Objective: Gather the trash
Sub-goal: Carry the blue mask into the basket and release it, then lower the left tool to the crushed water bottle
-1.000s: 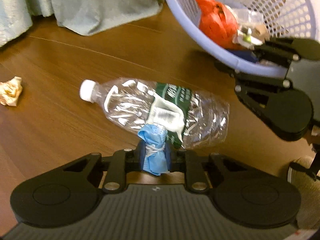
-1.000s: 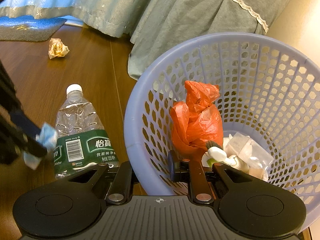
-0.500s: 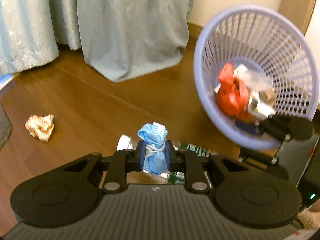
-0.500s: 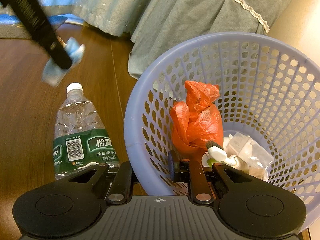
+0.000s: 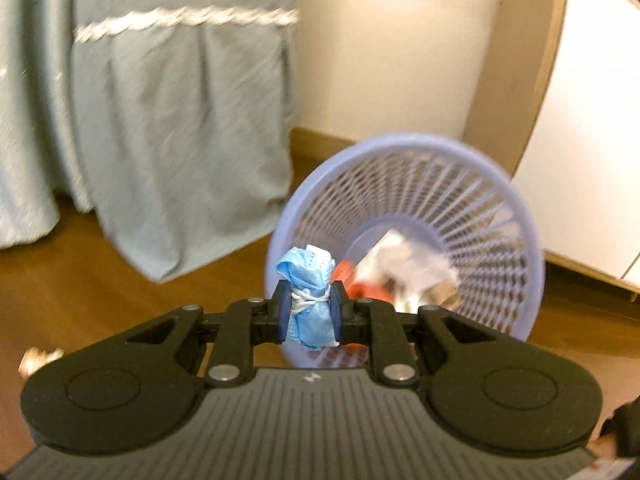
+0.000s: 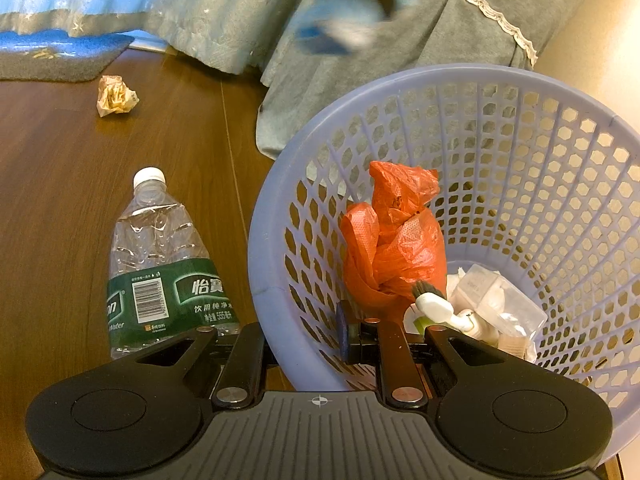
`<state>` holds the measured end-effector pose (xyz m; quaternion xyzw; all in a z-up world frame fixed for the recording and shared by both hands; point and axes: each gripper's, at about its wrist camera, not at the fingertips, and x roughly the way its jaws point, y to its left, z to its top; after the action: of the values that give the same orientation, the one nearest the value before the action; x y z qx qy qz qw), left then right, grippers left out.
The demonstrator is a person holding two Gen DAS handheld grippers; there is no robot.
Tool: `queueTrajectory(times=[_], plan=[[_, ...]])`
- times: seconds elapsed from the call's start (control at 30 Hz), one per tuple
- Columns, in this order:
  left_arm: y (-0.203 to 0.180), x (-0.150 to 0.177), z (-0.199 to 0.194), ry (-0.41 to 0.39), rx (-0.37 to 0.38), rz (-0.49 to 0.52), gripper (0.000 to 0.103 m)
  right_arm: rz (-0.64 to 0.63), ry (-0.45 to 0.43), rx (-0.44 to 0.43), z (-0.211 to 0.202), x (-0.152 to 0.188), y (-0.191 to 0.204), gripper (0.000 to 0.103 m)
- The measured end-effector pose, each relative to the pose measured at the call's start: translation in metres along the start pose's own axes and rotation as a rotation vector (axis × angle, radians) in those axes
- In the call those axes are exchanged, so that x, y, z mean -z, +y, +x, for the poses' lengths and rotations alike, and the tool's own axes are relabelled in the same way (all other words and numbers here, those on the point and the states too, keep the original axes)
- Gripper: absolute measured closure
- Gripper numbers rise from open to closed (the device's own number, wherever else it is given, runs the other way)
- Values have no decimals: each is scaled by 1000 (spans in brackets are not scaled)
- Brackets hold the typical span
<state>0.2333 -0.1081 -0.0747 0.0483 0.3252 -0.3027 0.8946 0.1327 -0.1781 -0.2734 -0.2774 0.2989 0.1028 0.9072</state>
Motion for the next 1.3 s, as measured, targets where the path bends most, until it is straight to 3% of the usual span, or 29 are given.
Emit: queueTrajectory(times=[0.23, 0.3, 0.47, 0.77, 0.93, 1.13, 1.3], plan=[[-26, -34, 27, -70, 75, 51, 83, 14, -5, -3, 0, -2, 0, 89], [-29, -43, 41, -70, 90, 62, 51, 14, -5, -3, 0, -2, 0, 89], [-10, -44, 37, -94, 42, 18, 53, 22, -8, -5, 0, -1, -1, 89], [67, 20, 14, 48, -143, -22, 53, 18, -7, -3, 1, -2, 0, 89], [94, 68, 5, 129, -194, -31, 52, 8, -5, 0, 2, -2, 1, 89], [96, 103, 17, 196, -159, 74, 51, 0, -7, 10, 6, -2, 2, 89], [87, 121, 31, 229, -96, 181, 44, -13, -18, 11, 8, 0, 2, 89]])
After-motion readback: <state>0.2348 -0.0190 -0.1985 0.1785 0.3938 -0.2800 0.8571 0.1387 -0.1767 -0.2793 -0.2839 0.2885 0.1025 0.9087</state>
